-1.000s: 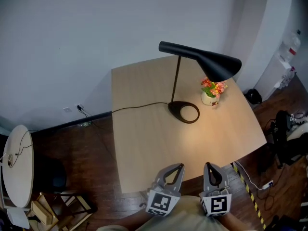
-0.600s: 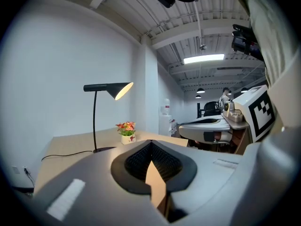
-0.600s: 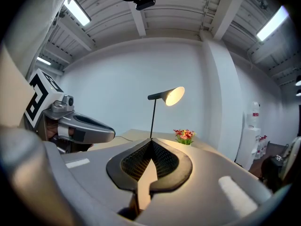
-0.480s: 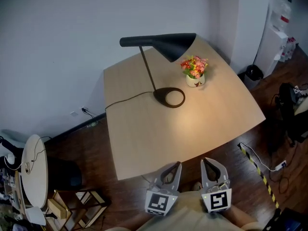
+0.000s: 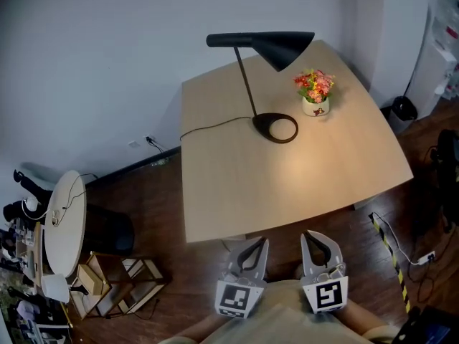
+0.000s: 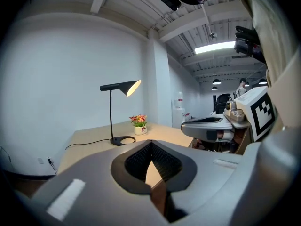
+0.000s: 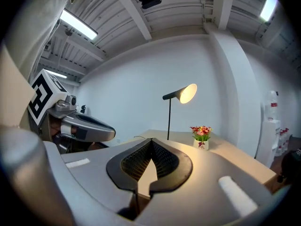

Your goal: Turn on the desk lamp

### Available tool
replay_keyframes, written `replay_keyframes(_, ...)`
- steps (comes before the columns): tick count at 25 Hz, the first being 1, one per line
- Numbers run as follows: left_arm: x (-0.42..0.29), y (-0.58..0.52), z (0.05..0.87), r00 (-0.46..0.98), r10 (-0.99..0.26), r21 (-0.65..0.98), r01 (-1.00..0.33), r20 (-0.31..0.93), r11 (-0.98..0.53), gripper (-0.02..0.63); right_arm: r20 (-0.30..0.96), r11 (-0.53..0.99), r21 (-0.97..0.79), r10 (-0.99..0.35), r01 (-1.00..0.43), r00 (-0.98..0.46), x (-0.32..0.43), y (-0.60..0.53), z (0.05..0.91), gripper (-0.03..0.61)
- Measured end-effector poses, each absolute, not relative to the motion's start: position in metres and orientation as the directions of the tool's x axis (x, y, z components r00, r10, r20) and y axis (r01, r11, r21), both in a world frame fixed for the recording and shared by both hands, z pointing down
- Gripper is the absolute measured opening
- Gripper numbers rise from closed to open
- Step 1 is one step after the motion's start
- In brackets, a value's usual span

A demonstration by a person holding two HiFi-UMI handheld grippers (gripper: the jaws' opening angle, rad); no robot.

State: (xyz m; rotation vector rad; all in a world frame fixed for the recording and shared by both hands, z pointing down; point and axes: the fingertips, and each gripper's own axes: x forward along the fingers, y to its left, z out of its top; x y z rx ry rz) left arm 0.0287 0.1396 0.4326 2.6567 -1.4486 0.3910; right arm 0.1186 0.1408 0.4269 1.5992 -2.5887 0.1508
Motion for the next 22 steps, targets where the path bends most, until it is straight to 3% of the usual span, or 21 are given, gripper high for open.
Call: replay_keyframes(22, -0.016, 0.142, 0.436, 0.610, -0.765, 0.023, -0.785, 0.208, -0.619, -0.002, 0.272, 0.409, 0.008, -0.879, -0.913, -0.391, 0.070, 0.160, 0.436, -0.003)
